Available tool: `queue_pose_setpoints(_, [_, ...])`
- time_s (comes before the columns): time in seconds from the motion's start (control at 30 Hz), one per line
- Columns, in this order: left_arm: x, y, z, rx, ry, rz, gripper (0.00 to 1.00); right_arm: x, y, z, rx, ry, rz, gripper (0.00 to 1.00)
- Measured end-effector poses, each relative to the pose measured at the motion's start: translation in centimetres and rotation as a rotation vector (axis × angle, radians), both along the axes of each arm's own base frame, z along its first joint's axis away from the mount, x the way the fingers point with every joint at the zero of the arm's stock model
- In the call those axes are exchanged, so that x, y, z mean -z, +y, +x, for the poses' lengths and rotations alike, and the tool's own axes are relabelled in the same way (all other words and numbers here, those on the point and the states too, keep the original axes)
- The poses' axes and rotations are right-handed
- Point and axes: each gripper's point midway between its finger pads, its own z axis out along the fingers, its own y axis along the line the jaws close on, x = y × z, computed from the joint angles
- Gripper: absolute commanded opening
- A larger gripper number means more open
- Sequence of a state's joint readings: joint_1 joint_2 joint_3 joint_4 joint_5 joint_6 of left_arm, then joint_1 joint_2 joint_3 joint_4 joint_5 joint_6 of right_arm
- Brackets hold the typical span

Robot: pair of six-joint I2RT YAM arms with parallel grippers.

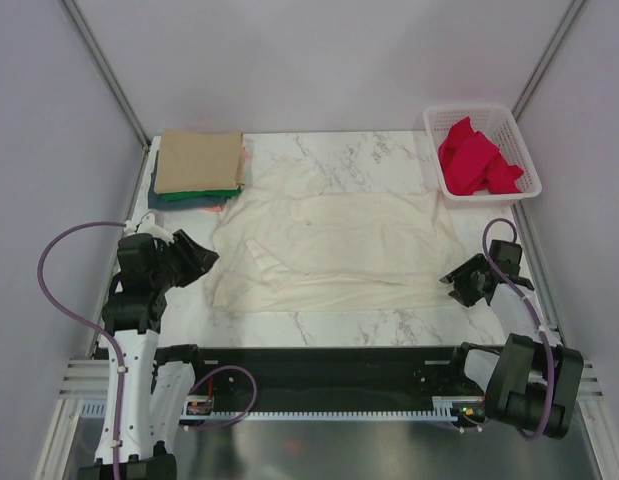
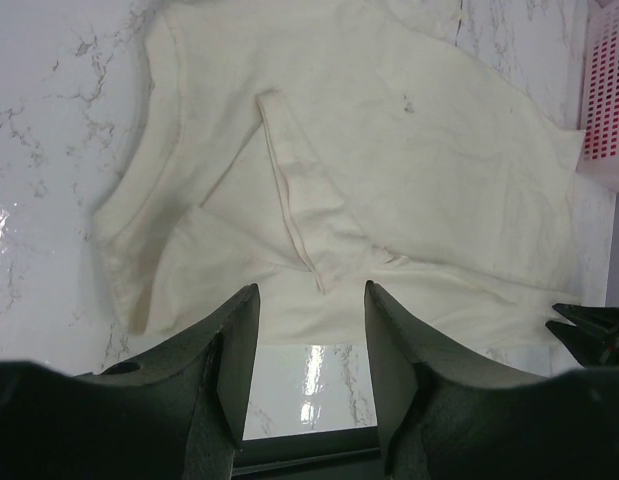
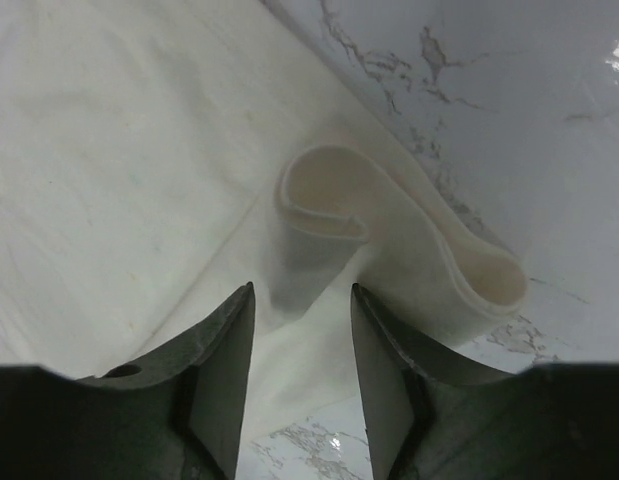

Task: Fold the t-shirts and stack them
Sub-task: Fold the tshirt

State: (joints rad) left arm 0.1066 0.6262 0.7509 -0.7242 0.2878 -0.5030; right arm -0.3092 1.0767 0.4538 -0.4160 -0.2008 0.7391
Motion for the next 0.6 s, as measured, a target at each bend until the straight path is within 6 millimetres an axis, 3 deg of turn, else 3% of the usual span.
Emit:
queue_pose_setpoints(0.27, [0.0,-0.1,0.0,0.006,0.0,-0.001,0.53,0.8,-0.5,0.9,0.002,-0.001,-0.011,0.29])
queue_pose_setpoints(0.5, [0.0,-0.1,0.0,0.006,0.0,-0.001,0.53,0.1,-1.0,2.4,0.0,-0.01,-0.02,0.1])
queue_pose_setpoints(0.6, [0.0,-0.1,0.0,0.006,0.0,-0.001,0.53,-0.3,-1.3,3.5,-0.003,-0.02,-0.024,0.09])
